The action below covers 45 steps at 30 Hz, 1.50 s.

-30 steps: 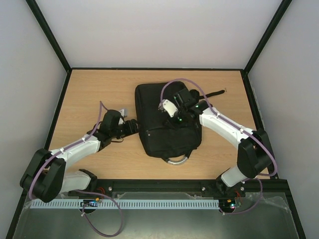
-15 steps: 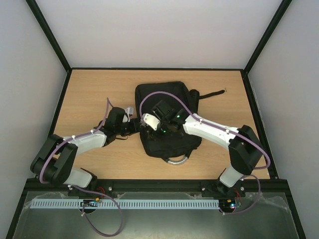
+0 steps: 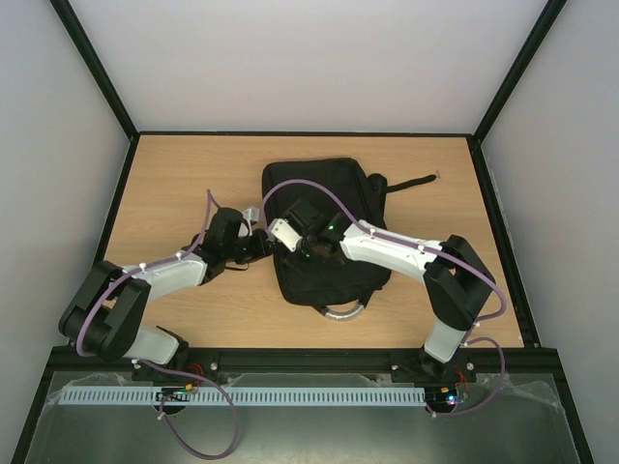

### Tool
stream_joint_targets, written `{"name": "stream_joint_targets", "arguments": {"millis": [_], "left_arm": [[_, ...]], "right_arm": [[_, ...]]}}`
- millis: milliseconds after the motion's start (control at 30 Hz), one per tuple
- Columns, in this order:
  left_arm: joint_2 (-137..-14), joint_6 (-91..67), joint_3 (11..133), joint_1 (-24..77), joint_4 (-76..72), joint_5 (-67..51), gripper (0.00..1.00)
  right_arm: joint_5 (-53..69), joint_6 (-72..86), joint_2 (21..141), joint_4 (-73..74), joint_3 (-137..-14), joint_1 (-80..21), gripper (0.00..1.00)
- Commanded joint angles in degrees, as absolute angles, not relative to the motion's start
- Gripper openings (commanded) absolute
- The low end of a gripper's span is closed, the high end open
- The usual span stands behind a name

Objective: Pack the student bag
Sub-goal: Zip the student bag at the center of the board.

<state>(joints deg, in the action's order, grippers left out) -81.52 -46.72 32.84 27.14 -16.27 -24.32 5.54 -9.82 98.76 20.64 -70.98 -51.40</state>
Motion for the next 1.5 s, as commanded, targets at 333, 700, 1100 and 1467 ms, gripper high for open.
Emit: {"name": "stream_joint_targets", "arguments": {"millis": [333, 700, 1100, 1467], "left_arm": [[-77.97, -46.87, 32.1, 29.13, -18.49, -22.29, 0.02], [-76.62, -47.11, 30.94, 29.97, -20.0, -21.93, 0.02], [-76.25, -46.34, 29.86, 29.97, -19.51, -21.3, 0.02], [-73.4, -45.36, 28.69, 29.9, -16.97, -18.02, 0.02]], "right_arm": [[-0.08, -7.83, 103.82, 25.73, -73.33, -51.37, 0.27], [-1.54, -9.23, 104.46, 28.27, -72.95, -51.31, 0.16], [1.57, -9.45, 98.7, 30.02, -73.13, -49.48, 0.01], [3.65, -9.41, 97.39, 31.26, -71.71, -45.93, 0.01]]}}
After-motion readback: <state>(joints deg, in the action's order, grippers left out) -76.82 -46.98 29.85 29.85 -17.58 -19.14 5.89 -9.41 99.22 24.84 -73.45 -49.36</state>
